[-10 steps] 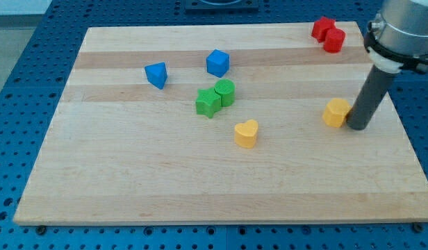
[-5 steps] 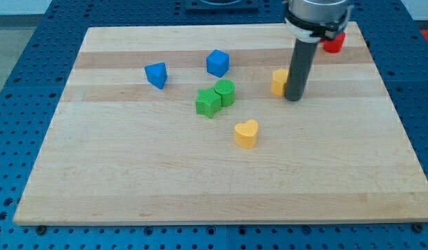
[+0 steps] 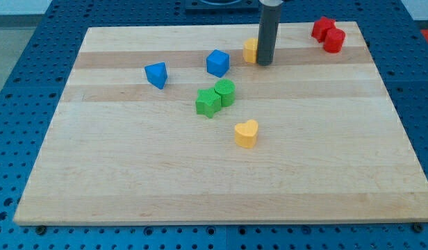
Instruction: Slide the yellow hexagon slightly left and up towards the top
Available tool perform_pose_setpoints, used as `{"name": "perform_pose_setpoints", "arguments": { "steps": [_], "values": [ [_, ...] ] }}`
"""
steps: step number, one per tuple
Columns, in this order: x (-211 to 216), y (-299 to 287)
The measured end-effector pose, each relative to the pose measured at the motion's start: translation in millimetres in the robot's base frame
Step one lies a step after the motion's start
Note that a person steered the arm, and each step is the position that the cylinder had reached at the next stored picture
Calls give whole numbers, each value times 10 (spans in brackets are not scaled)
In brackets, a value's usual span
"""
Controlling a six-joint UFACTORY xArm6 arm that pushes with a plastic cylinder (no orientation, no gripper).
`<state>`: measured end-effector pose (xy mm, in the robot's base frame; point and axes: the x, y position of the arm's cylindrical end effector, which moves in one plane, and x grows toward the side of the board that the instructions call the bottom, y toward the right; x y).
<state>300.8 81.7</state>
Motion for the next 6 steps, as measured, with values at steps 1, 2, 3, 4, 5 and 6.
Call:
{"name": "perform_pose_setpoints", "arguments": {
  "steps": [1,2,3,4,5,6],
  "values": [
    [-130,0],
    [-267,0],
    [-449,0],
    [-531,-46],
    [-453,-95],
    [-404,-172]
  ]
}}
